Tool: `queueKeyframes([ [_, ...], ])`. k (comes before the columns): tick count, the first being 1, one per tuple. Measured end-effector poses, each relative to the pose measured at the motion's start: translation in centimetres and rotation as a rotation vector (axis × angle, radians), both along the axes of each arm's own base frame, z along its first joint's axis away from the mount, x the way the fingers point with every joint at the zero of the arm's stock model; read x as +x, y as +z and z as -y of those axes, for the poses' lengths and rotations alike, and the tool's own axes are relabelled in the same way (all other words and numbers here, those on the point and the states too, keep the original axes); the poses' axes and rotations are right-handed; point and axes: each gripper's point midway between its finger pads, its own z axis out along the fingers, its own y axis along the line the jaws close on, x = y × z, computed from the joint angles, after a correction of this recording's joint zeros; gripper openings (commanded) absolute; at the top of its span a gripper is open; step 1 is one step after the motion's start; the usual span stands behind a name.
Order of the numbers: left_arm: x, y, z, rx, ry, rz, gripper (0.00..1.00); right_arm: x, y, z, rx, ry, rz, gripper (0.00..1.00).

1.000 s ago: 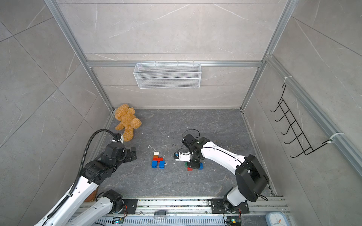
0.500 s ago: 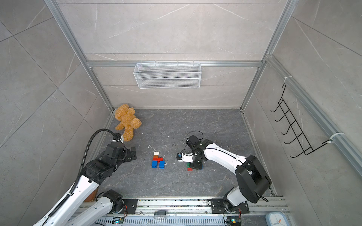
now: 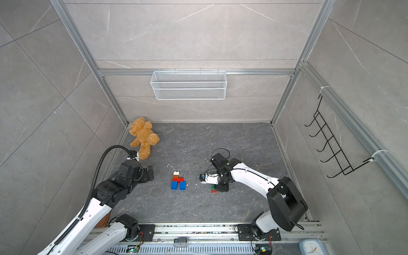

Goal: Assemble the letter h with lego
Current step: Assemble the lego brick with the lego brick.

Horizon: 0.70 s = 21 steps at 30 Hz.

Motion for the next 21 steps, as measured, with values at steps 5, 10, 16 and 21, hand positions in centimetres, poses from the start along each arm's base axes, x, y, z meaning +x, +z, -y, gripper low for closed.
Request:
queueKeyframes([
  [5,0.01,-0.02,0.00,0.001,0.000,-0.001,1.00,-0.07,-0.21,0.12,-0.002,0.003,-0.002,0.00],
  [10,0.01,-0.04,0.01,0.001,0.000,-0.002,1.00,0.02,-0.26,0.05,-0.001,0.005,0.000,0.00],
  [16,0.01,-0.04,0.01,0.001,0.000,-0.002,1.00,0.34,-0.38,-0.24,-0.006,0.012,-0.006,0.00],
  [21,0.01,-0.04,0.01,0.001,-0.001,-0.002,1.00,0.27,-0.35,-0.51,-0.015,0.022,-0.015,0.00],
])
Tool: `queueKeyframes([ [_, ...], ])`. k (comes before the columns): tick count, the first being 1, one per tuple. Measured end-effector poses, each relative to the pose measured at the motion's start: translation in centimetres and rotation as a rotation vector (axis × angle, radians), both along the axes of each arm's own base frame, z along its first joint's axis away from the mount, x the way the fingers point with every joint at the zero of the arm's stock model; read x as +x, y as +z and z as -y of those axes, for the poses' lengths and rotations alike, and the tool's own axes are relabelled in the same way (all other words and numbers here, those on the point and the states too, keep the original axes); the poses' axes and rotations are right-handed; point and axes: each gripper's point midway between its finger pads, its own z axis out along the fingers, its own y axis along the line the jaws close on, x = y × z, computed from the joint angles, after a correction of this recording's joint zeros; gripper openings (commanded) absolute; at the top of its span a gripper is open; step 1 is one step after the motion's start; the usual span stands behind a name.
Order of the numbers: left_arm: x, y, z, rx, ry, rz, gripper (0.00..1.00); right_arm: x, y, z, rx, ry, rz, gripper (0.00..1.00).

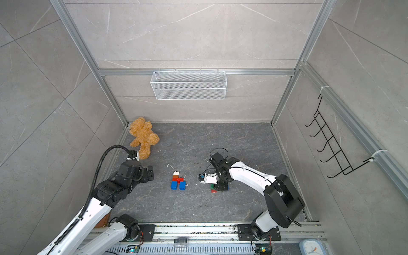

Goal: Assemble the letter h with lego
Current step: Assemble the lego brick with the lego brick.

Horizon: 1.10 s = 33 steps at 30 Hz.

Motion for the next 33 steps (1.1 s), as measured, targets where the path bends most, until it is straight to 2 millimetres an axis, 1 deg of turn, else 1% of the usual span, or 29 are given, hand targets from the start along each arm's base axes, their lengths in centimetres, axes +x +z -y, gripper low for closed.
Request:
queueKeyframes([
  [8,0.0,0.0,0.0,0.001,0.000,-0.002,1.00,-1.1,0.0,-0.8,-0.039,0.051,-0.018,0.00],
  [15,0.1,-0.2,0.1,0.004,-0.001,-0.009,1.00,-1.5,0.3,-0.6,-0.049,0.048,-0.033,0.00],
  [18,0.1,-0.3,0.1,0.005,-0.001,-0.012,1.00,-1.5,1.2,-0.4,-0.034,0.044,-0.015,0.00],
  [22,0.1,-0.3,0.1,0.006,-0.001,-0.014,1.00,-0.8,2.8,0.0,0.005,0.017,0.032,0.00],
  [24,0.1,-0.3,0.1,0.007,-0.001,-0.014,1.00,-0.7,3.3,0.3,0.016,0.005,0.047,0.00],
  [30,0.1,-0.4,0.1,0.007,-0.001,-0.016,1.00,-0.9,2.8,0.6,0.010,0.000,0.032,0.00],
  [33,0.1,-0.4,0.1,0.008,-0.001,-0.016,1.00,-1.1,2.2,0.7,0.004,0.001,0.019,0.00],
])
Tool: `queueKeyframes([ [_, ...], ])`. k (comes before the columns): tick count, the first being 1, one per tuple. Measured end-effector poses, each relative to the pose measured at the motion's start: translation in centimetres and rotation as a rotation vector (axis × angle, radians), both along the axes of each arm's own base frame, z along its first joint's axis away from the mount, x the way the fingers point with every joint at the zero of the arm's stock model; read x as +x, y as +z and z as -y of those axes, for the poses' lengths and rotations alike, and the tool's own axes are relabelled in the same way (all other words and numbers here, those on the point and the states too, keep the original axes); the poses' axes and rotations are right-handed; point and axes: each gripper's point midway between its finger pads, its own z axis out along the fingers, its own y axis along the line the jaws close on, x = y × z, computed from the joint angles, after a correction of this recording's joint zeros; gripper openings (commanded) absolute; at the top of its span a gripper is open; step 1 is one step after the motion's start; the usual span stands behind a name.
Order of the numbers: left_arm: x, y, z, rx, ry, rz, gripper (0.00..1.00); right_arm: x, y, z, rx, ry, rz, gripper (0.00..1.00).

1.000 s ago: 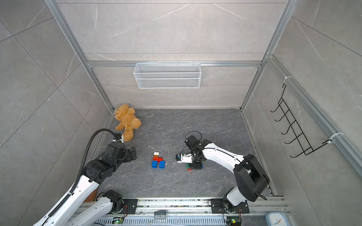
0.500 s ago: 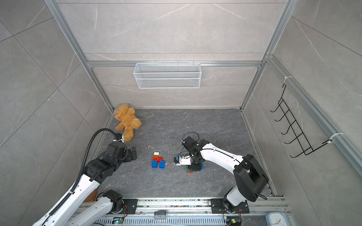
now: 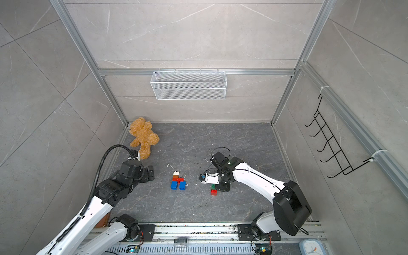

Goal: Assemble the letter h with lego
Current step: Assemble the lego brick with the lego brick.

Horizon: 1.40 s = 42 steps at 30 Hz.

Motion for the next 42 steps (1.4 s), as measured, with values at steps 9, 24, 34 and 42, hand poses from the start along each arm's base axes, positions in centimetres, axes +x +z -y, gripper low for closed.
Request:
queueKeyframes([
  [9,0.0,0.0,0.0,0.000,0.000,0.000,1.00,-0.4,-1.8,0.3,-0.034,-0.003,-0.049,0.00],
  [24,0.0,0.0,0.0,0.000,0.000,0.000,1.00,-0.3,-2.2,-0.4,-0.025,-0.011,-0.060,0.00],
  [34,0.0,0.0,0.1,-0.005,-0.005,-0.002,1.00,-0.2,-2.2,-0.2,-0.037,-0.012,-0.051,0.00],
  [42,-0.1,-0.1,0.3,-0.012,-0.012,-0.006,1.00,-0.2,-2.2,-0.1,-0.040,-0.013,-0.048,0.00],
])
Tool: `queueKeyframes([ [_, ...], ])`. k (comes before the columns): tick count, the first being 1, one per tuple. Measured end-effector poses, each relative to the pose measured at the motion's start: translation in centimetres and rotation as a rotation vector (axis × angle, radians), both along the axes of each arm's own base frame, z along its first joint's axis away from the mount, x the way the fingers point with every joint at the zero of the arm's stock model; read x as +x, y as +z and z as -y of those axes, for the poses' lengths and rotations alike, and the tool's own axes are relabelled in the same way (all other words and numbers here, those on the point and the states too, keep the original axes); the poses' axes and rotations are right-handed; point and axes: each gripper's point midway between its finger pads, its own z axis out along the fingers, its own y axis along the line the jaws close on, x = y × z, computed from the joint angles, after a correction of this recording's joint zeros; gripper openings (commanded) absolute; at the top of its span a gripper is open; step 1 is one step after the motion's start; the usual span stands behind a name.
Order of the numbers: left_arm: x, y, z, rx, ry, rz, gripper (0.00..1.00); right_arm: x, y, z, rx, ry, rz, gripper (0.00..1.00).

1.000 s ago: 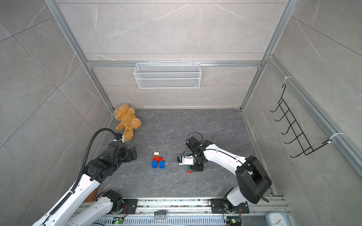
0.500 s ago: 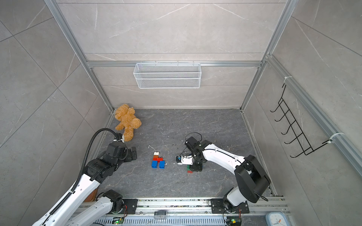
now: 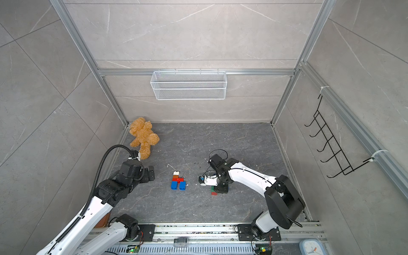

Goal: Assemble the letter h with lego
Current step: Assemble the lego brick with the lego brick.

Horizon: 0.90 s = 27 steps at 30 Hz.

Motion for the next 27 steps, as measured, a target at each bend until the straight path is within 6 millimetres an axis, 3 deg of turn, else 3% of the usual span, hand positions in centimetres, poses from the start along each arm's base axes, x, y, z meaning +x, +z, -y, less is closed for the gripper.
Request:
queueKeyframes([
  [27,-0.02,0.06,0.00,-0.002,-0.001,0.002,1.00,-0.59,-0.20,0.57,-0.035,-0.009,-0.041,0.00],
])
